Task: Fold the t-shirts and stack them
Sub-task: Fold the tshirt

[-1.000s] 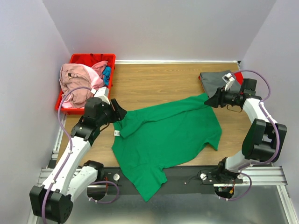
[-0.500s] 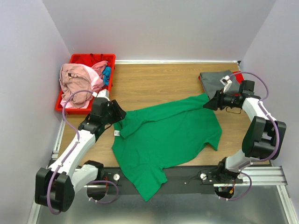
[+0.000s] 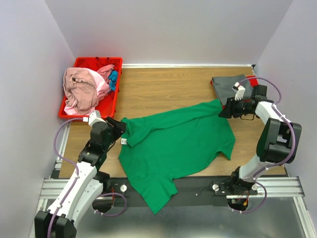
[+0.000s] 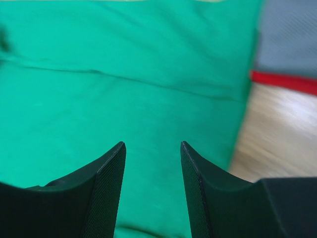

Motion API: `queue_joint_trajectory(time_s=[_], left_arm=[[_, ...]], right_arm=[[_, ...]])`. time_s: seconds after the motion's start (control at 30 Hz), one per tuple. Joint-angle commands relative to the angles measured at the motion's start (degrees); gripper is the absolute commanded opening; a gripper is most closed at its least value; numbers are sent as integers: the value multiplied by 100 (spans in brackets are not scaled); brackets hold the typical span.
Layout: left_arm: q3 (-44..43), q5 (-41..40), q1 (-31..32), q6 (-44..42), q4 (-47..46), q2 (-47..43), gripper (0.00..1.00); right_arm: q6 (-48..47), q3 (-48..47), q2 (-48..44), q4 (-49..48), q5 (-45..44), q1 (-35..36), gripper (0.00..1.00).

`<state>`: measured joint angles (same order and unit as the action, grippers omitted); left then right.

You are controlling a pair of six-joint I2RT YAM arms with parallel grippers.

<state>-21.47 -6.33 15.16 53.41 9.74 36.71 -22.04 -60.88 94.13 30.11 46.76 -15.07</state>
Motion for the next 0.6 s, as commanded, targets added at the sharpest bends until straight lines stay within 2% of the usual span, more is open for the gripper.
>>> queue_joint_trajectory(time_s=[0.0, 0.17, 0.43, 0.57], left_arm=[[21, -439, 31, 364, -25, 152, 59], [-111, -527, 31, 328, 72, 407, 59], [-111, -773, 31, 284, 230, 12, 59], [-111, -756, 31, 258, 222, -6, 59]], right_arm=[[-124, -73, 211, 83, -1431, 13, 57], [-151, -11, 510, 48, -2144, 4, 57], [-125, -46, 897, 39, -2277, 4, 57], [-108, -204, 1090, 48, -1979, 4, 57]])
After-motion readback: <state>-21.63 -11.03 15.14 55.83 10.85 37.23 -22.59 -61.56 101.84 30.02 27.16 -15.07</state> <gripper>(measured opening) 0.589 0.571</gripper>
